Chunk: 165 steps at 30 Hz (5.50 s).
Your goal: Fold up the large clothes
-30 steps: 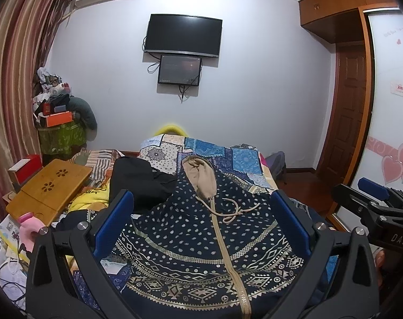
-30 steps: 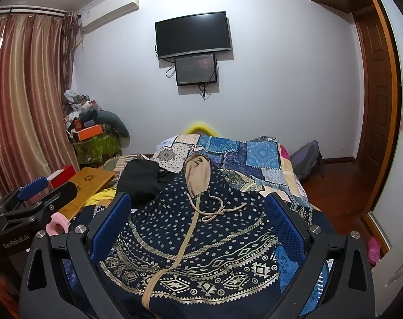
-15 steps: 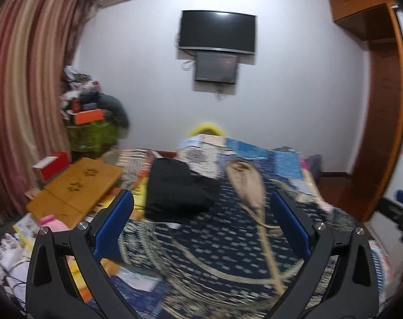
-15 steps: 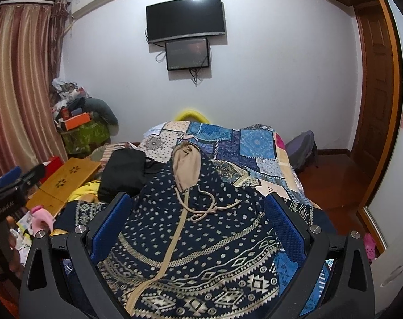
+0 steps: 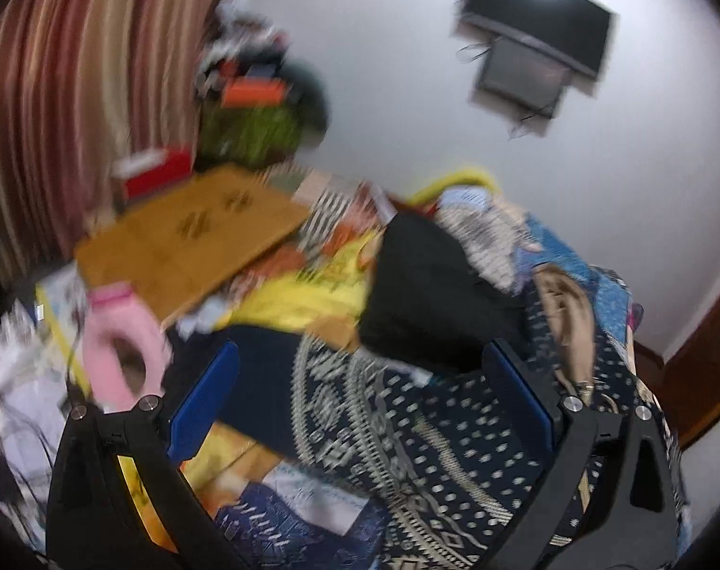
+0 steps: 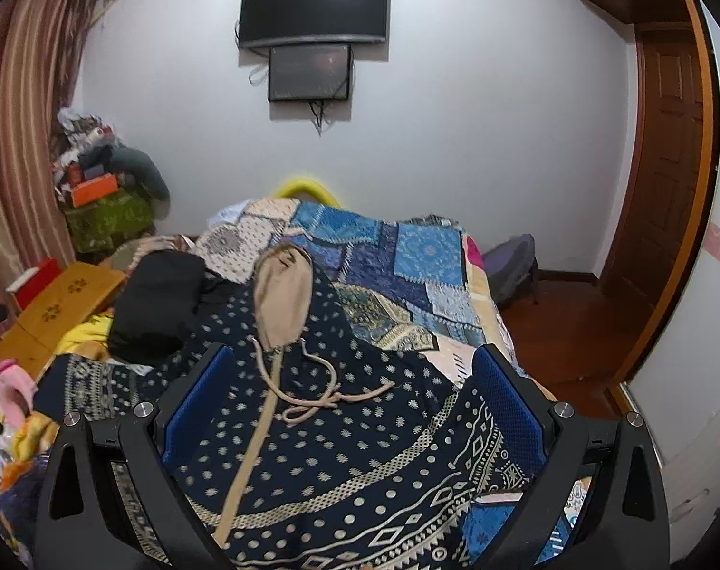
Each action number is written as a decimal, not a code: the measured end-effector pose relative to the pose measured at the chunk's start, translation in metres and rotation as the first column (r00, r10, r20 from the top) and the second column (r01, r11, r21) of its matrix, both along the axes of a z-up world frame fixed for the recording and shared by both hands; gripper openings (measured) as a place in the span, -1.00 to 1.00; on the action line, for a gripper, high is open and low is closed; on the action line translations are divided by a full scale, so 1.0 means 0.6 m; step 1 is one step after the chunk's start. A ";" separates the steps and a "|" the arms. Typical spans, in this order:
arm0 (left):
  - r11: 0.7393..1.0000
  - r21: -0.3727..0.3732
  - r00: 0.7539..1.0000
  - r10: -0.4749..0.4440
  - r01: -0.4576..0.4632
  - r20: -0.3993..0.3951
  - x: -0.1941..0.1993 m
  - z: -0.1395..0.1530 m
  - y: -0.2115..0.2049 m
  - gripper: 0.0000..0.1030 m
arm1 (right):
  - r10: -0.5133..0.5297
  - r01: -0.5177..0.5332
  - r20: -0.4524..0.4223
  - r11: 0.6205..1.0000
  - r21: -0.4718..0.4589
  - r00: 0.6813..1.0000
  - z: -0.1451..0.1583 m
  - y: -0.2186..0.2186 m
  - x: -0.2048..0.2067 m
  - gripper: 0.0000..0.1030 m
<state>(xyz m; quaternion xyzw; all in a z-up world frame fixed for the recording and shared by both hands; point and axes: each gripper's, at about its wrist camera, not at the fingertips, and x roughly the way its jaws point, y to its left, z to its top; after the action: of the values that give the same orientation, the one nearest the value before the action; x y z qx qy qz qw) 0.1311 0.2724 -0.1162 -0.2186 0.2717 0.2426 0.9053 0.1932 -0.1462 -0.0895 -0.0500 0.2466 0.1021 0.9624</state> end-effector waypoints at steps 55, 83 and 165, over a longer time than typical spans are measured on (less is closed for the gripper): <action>0.941 0.039 0.942 -0.336 0.335 0.019 0.168 0.033 -0.112 -0.97 | 0.060 -0.047 -0.243 0.997 0.057 0.968 -0.080 -0.010 0.084 0.93; 0.613 -0.223 0.536 -0.780 0.757 -0.324 0.247 -0.158 -0.447 -0.50 | 0.056 -0.064 -0.241 0.998 -0.028 0.969 -0.091 -0.017 0.070 0.93; 0.873 -0.159 0.683 -0.464 0.462 -0.565 0.154 -0.305 -0.189 0.23 | 0.280 -0.213 -0.293 0.947 0.240 0.914 0.013 0.051 0.179 -0.81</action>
<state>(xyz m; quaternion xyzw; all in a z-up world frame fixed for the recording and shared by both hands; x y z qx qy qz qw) 0.2233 0.1591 -0.2993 -0.0588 0.5840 0.0611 0.8073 0.3006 -0.1155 -0.0814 0.0349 0.3807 0.2547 0.8883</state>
